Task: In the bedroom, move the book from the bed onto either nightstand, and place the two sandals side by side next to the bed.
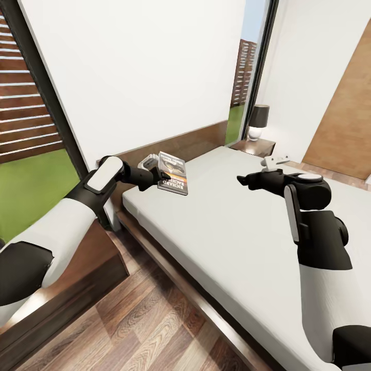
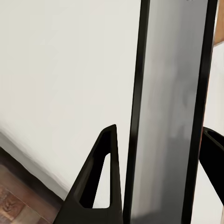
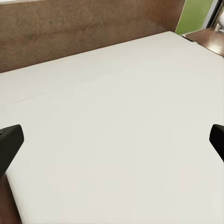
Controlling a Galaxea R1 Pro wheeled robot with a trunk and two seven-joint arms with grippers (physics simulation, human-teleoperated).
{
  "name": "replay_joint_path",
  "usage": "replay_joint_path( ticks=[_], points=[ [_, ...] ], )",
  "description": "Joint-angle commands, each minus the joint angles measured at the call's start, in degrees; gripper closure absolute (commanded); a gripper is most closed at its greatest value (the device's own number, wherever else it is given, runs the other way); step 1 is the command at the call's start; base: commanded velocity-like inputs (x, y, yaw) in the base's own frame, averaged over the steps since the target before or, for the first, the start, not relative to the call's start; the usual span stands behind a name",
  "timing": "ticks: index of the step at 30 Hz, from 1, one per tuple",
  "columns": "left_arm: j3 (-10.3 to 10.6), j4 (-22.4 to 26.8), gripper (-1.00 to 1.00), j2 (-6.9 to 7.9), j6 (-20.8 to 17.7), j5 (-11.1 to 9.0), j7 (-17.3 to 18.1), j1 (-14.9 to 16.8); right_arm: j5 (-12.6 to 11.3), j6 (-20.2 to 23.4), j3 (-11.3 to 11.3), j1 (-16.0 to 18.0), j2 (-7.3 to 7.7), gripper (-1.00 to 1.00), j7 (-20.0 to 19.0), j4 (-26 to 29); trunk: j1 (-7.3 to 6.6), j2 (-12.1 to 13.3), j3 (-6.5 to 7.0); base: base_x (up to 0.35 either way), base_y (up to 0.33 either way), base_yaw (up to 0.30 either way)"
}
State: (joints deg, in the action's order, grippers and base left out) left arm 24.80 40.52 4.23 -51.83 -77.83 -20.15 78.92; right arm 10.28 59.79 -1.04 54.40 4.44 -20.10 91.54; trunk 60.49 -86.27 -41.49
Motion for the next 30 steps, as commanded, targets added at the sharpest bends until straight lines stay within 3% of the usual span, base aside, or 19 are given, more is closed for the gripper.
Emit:
replay_joint_path(
  ticks=[1,30],
  points=[
    [0.3,0.1,1.0,0.07,0.1,-0.7,-0.5,0.0,0.7,0.2,-0.1,0.0,0.02,-1.0,-0.6,0.1,0.0,0.0,-0.05,0.0,0.0,0.0],
    [0.3,0.1,1.0,-0.01,0.1,-0.6,-0.9,-1.6,1.0,0.2,0.4,-2.9,0.73,-1.0,-1.2,0.1,0.0,0.0,-0.33,0.0,0.0,0.0]
  ],
)
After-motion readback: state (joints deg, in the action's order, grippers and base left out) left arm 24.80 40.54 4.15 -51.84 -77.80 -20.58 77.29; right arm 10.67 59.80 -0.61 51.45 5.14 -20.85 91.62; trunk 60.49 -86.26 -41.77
